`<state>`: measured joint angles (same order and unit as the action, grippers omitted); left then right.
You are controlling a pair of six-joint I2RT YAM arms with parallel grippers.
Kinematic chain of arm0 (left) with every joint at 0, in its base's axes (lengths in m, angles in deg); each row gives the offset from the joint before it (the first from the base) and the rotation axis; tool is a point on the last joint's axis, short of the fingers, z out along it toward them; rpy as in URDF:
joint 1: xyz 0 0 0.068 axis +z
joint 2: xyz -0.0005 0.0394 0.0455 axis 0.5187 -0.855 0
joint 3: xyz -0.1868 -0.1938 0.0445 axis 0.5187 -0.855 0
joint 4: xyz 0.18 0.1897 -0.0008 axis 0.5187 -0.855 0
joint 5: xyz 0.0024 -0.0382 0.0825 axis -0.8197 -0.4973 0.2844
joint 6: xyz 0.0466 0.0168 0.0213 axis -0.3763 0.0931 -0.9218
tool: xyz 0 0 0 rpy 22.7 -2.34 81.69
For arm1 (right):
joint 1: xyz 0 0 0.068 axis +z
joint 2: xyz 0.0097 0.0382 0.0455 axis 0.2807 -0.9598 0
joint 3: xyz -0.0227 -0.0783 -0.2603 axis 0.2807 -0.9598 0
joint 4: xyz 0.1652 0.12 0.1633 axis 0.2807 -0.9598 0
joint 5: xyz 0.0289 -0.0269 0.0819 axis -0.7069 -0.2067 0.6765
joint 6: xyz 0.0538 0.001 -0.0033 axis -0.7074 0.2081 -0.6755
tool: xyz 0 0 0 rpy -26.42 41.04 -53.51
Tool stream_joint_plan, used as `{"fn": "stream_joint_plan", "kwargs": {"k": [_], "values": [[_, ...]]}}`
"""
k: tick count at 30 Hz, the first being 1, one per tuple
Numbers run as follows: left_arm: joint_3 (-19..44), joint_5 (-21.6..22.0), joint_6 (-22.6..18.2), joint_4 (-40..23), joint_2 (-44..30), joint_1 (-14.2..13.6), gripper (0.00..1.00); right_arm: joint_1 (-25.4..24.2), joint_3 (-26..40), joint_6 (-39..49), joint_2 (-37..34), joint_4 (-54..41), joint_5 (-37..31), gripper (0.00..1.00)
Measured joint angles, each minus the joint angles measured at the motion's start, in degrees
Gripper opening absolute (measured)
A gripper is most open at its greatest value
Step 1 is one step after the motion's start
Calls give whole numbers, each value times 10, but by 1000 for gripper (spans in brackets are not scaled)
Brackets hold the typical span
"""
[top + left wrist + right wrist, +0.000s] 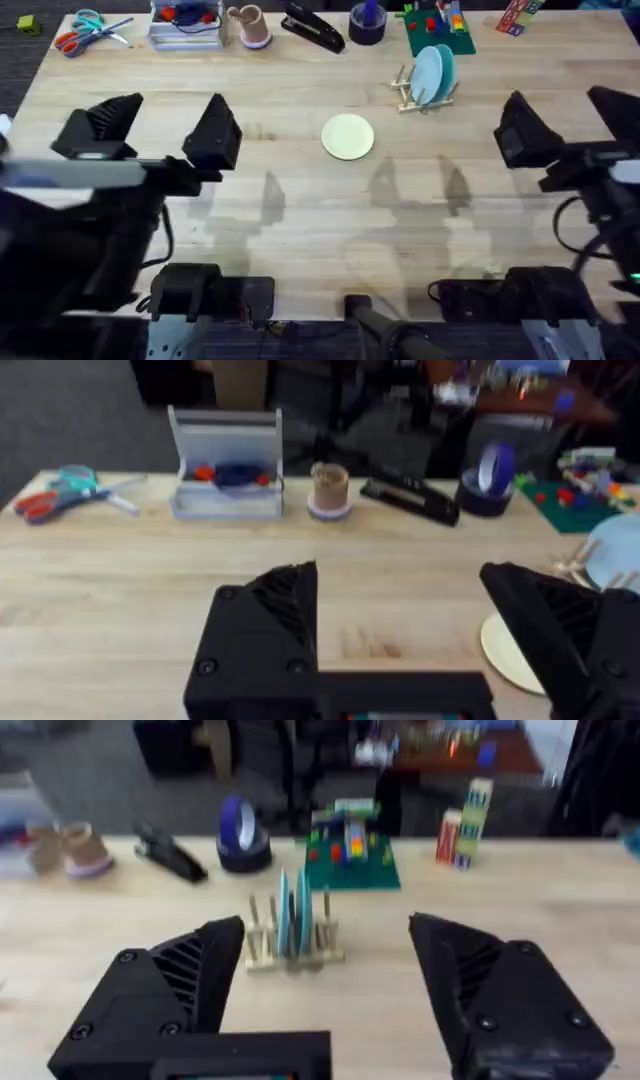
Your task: Pick up the plates from the table one by one and place each into a slot on the dish rack.
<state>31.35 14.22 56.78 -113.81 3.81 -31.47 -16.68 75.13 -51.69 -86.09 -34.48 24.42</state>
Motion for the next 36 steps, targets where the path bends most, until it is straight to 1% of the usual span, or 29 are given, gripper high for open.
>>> {"fn": "stream_joint_plan", "kwargs": {"k": [4, 10, 14, 17, 20, 24, 31, 36], "values": [[95, 0, 1, -105, -80, 0, 992, 0, 82, -1, -68, -106, 0, 995], [227, -3, 2, -250, -238, 0, 991, 0, 199, -1, -196, -253, 0, 995], [300, -7, 2, -328, -340, 0, 993, 0, 268, -1, -288, -337, 0, 995], [341, -10, 2, -371, -406, 0, 993, 0, 312, -1, -350, -386, 2, 995], [360, -15, 2, -379, -459, 0, 993, 0, 342, -1, -398, -405, 2, 995], [363, -36, 2, -385, -505, 0, 993, 0, 356, -1, -432, -408, 4, 995], [363, -61, 2, -386, -557, 0, 993, 0, 357, -1, -446, -411, 4, 995], [363, -81, 2, -386, -566, 0, 993, 0, 357, -1, -446, -417, 4, 995]]}}
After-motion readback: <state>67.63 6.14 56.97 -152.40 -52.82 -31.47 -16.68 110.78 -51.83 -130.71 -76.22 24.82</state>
